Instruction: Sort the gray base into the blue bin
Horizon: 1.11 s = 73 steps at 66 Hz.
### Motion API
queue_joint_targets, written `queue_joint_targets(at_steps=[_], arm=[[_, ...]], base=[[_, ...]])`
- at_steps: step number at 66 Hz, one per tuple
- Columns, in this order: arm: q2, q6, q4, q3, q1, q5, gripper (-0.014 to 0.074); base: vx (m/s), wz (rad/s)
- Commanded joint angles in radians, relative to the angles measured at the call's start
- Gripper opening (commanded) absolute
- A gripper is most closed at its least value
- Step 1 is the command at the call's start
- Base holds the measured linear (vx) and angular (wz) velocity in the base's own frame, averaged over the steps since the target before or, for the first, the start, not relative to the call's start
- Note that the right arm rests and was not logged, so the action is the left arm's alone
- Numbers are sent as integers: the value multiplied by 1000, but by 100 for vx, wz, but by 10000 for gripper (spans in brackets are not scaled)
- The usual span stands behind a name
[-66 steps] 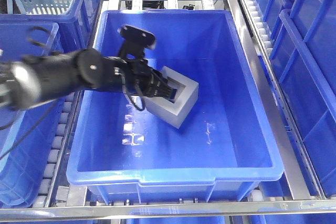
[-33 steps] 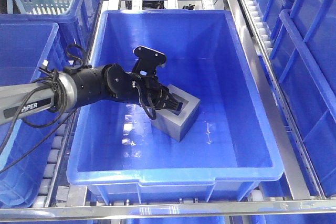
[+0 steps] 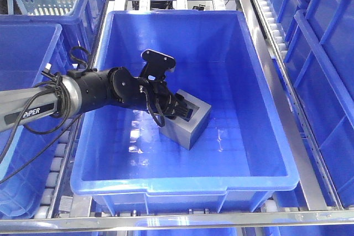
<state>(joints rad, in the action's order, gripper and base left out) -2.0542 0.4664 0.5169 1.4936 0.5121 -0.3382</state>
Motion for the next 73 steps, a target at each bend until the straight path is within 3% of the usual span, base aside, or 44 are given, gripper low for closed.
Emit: queue_joint_targets(at_steps=[1,14,51,73], arm=[[97,-7,22,33,3,36,469],[170,-7,20,32,3,6,468],[314,23,-4,21,3,-240,461],[522,24,-16,-286,-1,-73,387]], base=[[0,0],[0,0],[0,0],[0,0]])
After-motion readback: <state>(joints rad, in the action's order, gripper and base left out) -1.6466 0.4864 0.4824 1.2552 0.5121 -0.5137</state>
